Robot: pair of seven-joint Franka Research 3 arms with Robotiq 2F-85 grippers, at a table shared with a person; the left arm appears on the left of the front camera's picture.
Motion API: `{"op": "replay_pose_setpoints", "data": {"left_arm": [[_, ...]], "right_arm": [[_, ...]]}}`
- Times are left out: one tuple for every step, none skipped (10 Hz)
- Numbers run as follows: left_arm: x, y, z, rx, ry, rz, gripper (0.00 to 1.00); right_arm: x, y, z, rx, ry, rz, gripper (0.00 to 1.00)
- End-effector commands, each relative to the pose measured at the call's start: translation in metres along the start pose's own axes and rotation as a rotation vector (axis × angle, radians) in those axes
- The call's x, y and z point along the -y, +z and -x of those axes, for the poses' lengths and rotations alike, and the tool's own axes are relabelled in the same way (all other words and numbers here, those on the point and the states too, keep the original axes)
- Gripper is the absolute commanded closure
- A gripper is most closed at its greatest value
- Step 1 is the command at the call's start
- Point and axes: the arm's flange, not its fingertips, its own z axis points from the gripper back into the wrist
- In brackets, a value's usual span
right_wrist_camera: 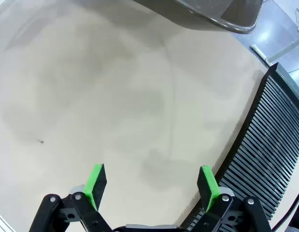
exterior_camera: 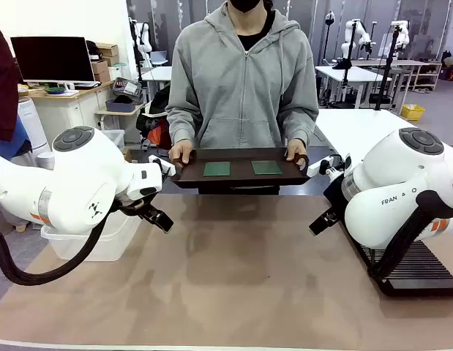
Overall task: Sort PCBs into racks and boxes based on the side picked up.
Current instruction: Pick up the Blank PCB handed by the Human.
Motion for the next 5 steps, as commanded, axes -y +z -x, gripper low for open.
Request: {"op": "replay_pose_setpoints", "data": {"left_arm": [[0.0000,0.0000,0.0001,0.000,0.000,0.000,0.00],[0.0000,0.0000,0.0001,0.000,0.000,0.000,0.00],[0.0000,0.0000,0.0001,0.000,0.000,0.000,0.00],[0.0000,0.0000,0.0001,0.000,0.000,0.000,0.00],[0.0000,0.0000,0.0001,0.000,0.000,0.000,0.00]], "right_arm": [[0.0000,0.0000,0.0000,0.000,0.000,0.000,0.00],[0.0000,0.0000,0.0000,0.000,0.000,0.000,0.00],[0.0000,0.0000,0.0000,0.000,0.000,0.000,0.00],[0.0000,0.0000,0.0000,0.000,0.000,0.000,0.00],[0.0000,0.0000,0.0000,0.000,0.000,0.000,0.00]]}}
